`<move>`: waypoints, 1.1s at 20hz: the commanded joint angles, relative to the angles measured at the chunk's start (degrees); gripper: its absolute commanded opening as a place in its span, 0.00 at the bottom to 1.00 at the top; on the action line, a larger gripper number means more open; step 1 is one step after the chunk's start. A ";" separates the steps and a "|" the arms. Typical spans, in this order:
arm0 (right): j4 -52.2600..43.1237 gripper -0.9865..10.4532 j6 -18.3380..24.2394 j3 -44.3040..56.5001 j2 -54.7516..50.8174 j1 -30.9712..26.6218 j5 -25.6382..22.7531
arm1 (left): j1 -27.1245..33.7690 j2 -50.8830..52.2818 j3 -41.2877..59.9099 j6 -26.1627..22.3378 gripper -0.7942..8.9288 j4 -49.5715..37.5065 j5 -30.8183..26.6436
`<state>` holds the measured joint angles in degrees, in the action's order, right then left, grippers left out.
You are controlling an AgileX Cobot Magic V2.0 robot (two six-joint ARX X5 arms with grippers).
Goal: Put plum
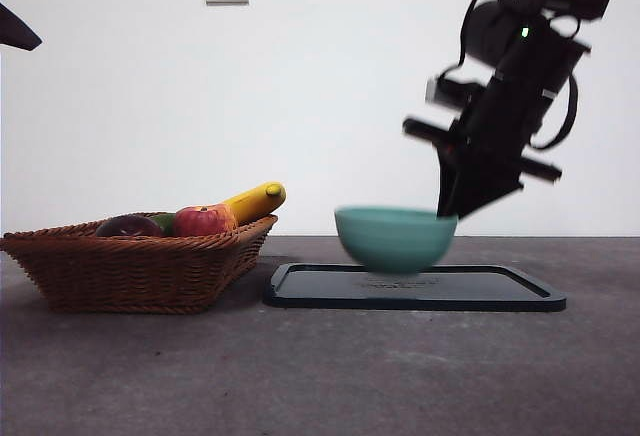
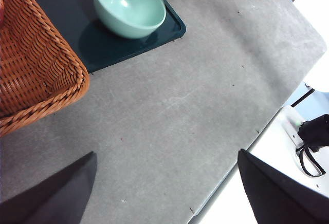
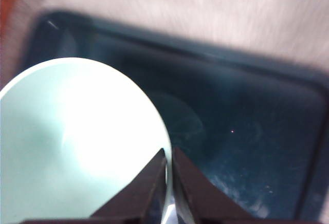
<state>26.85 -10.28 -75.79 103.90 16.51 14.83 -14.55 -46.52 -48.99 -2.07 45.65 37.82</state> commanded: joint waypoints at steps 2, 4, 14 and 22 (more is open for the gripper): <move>1.16 0.10 0.59 -2.03 -7.04 0.33 0.13 | -0.22 -0.26 -0.98 -0.74 0.53 -0.44 0.37; 4.02 0.10 0.66 -2.03 -12.04 0.35 0.68 | -0.22 -0.26 -0.98 -0.92 0.53 -0.57 0.37; 19.50 0.10 3.80 4.04 -30.21 5.75 2.89 | -0.22 -0.26 -0.98 -0.92 0.53 -0.61 0.35; 10.16 0.10 2.25 23.15 -33.18 12.41 1.20 | -0.22 -0.26 -0.98 -0.92 0.53 -0.55 0.37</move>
<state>37.89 -7.51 -52.18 70.06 28.38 16.08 -14.55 -46.50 -48.99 -2.24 45.58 37.82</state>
